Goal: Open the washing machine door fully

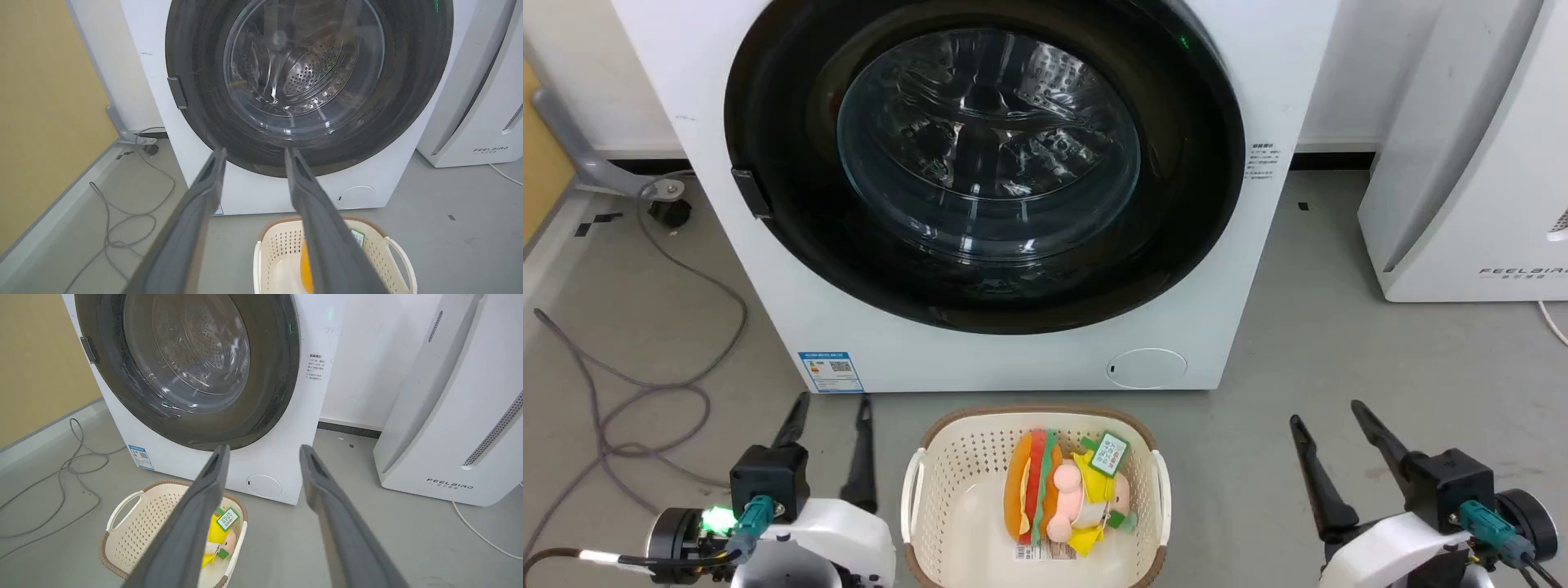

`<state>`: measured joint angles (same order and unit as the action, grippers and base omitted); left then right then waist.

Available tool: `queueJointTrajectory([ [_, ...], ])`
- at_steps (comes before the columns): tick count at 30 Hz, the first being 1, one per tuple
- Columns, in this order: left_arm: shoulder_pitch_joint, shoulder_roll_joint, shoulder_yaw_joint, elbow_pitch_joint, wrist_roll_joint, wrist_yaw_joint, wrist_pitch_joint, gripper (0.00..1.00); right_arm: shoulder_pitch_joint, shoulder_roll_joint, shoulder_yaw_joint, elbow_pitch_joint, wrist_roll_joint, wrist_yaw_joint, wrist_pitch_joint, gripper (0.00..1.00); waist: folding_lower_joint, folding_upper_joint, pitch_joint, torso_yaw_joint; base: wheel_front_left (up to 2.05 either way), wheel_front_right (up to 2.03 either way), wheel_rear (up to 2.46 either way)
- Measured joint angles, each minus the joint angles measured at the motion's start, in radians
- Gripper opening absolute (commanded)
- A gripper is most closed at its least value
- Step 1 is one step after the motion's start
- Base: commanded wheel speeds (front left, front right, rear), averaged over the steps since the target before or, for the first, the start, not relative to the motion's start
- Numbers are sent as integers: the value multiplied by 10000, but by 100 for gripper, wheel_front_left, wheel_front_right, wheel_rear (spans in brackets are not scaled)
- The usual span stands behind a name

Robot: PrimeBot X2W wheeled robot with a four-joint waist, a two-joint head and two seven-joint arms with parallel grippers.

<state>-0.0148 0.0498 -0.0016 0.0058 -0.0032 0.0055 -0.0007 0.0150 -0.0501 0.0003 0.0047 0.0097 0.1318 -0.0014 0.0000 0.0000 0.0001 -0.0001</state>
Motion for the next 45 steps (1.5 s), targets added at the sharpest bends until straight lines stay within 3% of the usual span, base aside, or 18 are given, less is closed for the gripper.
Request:
queueJointTrajectory([
  [9,-2,-2,-150,171,-96,2,-171,100,5,0,-13,117,190,0,-150,100,0,0,4,-1,0,0,0],
  [10,-2,-2,-165,190,-111,2,-182,100,5,0,-12,127,213,0,-182,9,0,0,4,-1,0,0,0],
  [11,-2,-2,-171,205,-146,2,-194,100,5,0,-13,138,247,0,-186,0,0,0,5,-1,0,0,0],
  [22,-4,-2,-299,347,-424,6,-454,100,10,-2,-81,242,1143,0,-439,0,0,0,-1,3,0,0,0],
  [45,-15,-4,-589,541,-869,96,-901,100,-802,-174,-585,849,6696,-4,-813,0,0,0,-6,1,0,0,0],
])
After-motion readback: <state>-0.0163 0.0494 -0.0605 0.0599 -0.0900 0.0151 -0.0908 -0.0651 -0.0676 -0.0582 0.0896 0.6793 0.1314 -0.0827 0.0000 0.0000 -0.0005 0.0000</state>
